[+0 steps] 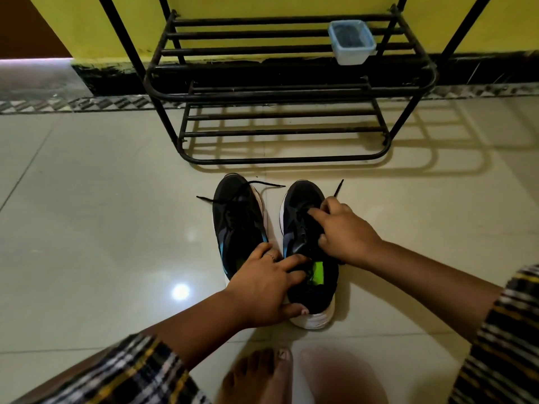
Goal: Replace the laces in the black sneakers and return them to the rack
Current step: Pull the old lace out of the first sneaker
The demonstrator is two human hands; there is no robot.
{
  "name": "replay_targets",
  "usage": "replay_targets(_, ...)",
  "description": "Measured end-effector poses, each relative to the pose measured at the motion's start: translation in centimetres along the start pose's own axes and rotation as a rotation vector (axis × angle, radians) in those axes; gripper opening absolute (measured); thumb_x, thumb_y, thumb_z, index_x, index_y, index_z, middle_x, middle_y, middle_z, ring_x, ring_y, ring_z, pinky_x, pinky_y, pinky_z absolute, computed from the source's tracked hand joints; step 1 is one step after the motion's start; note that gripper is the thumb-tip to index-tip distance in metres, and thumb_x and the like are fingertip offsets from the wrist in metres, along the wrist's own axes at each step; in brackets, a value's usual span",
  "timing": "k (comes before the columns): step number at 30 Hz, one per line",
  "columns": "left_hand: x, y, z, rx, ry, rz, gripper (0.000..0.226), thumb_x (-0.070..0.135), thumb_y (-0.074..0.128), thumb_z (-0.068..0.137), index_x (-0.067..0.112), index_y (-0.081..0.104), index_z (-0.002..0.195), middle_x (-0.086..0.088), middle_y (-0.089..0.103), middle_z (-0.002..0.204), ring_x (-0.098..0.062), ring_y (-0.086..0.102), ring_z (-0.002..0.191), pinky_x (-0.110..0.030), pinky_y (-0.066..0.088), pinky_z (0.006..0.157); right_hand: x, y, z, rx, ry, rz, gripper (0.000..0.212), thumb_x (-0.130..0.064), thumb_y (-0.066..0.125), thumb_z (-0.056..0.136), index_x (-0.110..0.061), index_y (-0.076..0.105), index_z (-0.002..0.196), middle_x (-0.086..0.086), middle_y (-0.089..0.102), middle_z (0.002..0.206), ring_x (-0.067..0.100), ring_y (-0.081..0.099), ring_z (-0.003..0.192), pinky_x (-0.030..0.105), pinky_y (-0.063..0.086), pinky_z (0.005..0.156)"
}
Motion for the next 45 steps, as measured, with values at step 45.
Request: replay_targets(45,0.0,0.3,0.0,-0.031,0.042,0.012,0.059,0.064,0.041,0.088,0.031,0.040,0.137,0.012,0.019,0.154,-0.031,0.033,0.128,-0.047,0.000,0.114,0.7,-1.2,-1.2,0.068,0.370,1.224,0.016,-0.026,0.062,0.084,-0.017,0.068,0.072,0.000,0.067,0.079,0.017,0.058,0.079,0.030,0.039,0.068)
Point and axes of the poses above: each hand's wrist, its own z-axis towards the middle knuckle, its own y-axis out of the palm, x = y × z, the point moved 2 cm from there along z, towards the middle knuckle
